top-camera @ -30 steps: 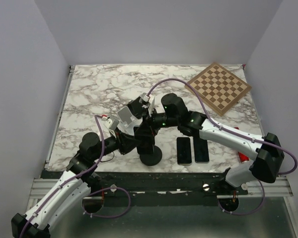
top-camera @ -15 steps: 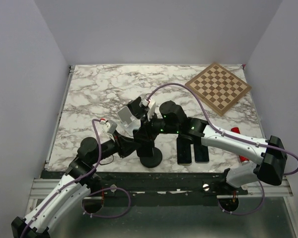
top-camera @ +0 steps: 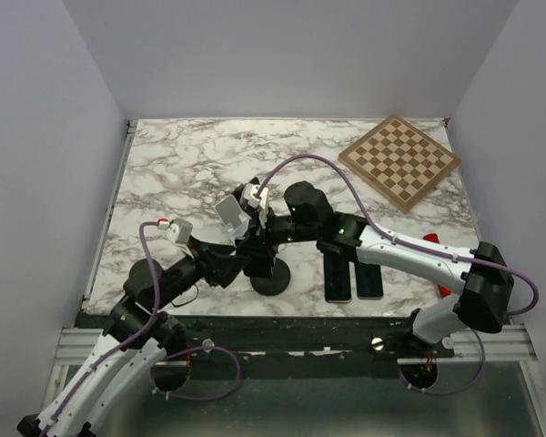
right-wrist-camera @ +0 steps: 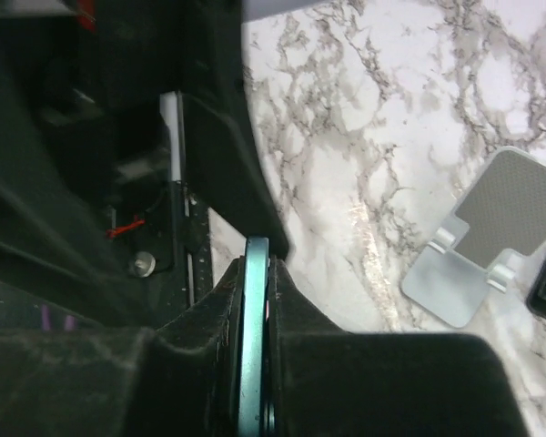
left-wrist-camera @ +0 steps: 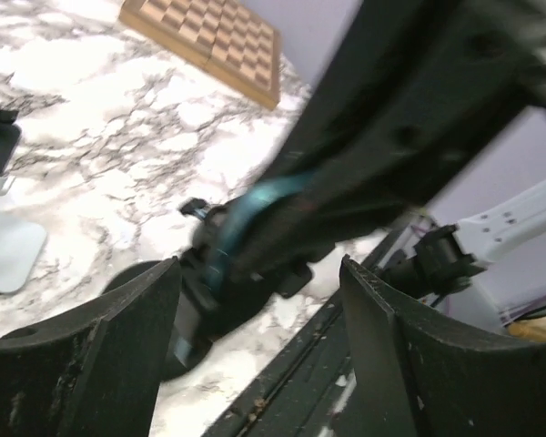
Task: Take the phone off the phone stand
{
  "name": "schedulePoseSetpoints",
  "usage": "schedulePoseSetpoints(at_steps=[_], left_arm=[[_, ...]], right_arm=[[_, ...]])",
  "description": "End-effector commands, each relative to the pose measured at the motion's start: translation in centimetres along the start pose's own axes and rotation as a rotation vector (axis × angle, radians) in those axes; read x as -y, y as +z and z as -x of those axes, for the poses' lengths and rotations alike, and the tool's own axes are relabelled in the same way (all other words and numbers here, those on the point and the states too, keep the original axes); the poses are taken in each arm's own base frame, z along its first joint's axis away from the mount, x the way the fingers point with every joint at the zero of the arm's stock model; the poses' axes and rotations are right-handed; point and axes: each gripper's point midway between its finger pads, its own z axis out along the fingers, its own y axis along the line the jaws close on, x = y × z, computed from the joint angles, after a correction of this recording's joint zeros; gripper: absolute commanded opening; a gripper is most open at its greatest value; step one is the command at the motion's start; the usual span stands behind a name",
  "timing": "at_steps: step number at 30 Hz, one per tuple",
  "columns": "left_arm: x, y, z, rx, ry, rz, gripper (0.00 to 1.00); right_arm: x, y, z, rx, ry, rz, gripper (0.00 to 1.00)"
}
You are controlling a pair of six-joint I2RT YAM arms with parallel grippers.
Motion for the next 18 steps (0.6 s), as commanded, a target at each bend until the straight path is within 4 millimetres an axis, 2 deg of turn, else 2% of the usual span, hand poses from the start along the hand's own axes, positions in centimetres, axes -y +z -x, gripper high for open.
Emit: schedulePoseSetpoints(at_steps=[1,4,5,7,8,11,14,16,18], left_arm=[[1.9,-2.8,2.9,0.094,0.025,0.001,0.79],[1.7,-3.8,2.9,0.099,0.04,0.028,0.79],[1.5,-4.0,2.9,0.102,0.033,0.041,0.79],[1.3,-4.2,2.8,0.109,0.024,0.047,0.79],[1.3,-4.1,2.8,0.114,0.017,0.046,0.79],[1.1,-3.8,2.9,0.124,-0.005,0.05,0.79],[1.1,-3.2,3.1,0.134,-0.008,0.043,0.79],[1.0,-2.7,3.0,0.124,-0.009,0.039,0.79],[1.0,-2.2,2.9,0.111,-0.012,0.033,0.79]], right_arm=[[3.4,-0.6,2.1,0.066,-0.131,-0.031,0.01],[3.8,-1.4,1.2,0.018,-0.114,-0.002,0.03],[3.9,-1.7,1.1,0.011,-0.114,-0.011,0.08],[4.3,-2.3,0.6,-0.006,-0.091,-0.039,0.37],[4.5,-2.5,0.3,-0.013,-0.076,-0.05,0.44],[5.4,-3.2,-0.3,-0.036,0.0,-0.13,0.53],[7.3,-4.6,-0.9,-0.015,0.14,-0.31,0.64],[8.6,-5.8,-0.8,0.013,0.26,-0.438,0.75],[8.8,-6.9,-0.6,0.023,0.363,-0.508,0.83]])
